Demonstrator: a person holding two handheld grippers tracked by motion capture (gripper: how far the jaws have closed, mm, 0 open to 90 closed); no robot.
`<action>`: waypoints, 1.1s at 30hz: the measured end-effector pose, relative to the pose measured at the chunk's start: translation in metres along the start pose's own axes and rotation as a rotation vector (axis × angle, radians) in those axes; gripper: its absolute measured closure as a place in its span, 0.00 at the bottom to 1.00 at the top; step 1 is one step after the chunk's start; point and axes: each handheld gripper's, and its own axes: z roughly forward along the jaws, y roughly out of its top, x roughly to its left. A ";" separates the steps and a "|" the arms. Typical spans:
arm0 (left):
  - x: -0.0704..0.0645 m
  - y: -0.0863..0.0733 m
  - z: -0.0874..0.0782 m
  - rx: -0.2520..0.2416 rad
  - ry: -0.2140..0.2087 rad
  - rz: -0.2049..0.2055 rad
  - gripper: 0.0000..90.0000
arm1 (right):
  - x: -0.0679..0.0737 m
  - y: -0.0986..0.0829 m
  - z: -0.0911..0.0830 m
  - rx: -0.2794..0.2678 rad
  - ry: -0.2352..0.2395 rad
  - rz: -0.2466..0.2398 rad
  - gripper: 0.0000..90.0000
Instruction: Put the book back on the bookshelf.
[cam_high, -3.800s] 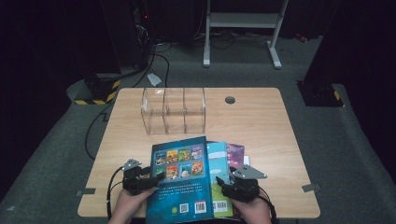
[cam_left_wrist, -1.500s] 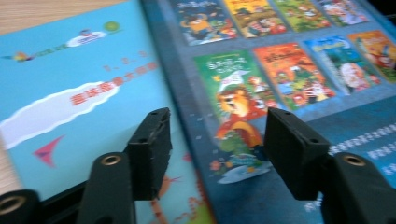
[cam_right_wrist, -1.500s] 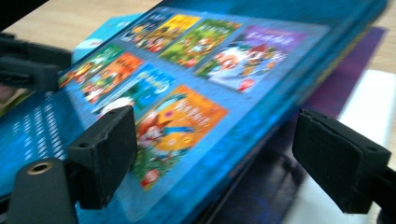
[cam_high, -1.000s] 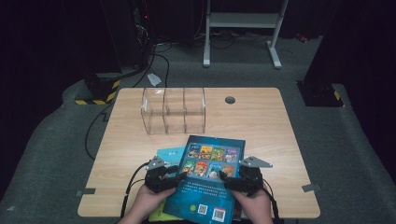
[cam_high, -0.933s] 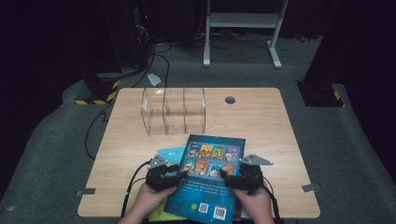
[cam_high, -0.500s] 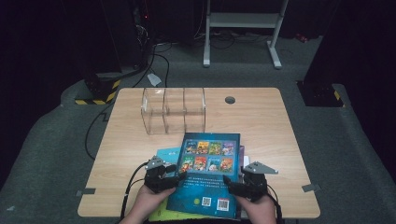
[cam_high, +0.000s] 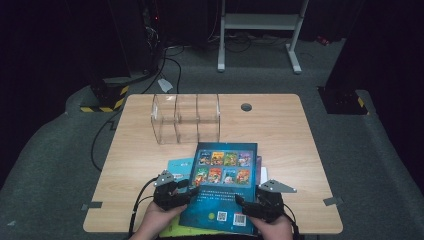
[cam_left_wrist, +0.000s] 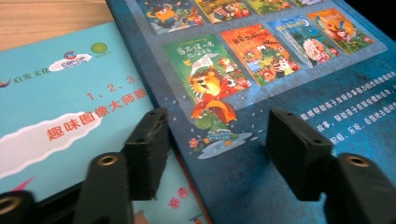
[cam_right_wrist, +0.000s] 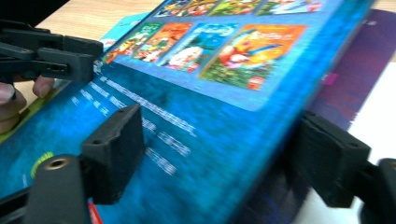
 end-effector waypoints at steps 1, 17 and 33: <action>-0.002 0.000 0.001 -0.002 0.004 0.006 0.49 | 0.001 0.001 0.002 -0.001 -0.009 0.000 0.21; -0.011 0.013 0.018 -0.016 0.040 0.039 0.48 | -0.022 0.017 0.009 0.056 0.029 0.067 0.20; -0.011 0.010 0.017 -0.007 0.019 0.045 0.44 | -0.025 0.015 -0.001 0.010 0.001 0.081 0.36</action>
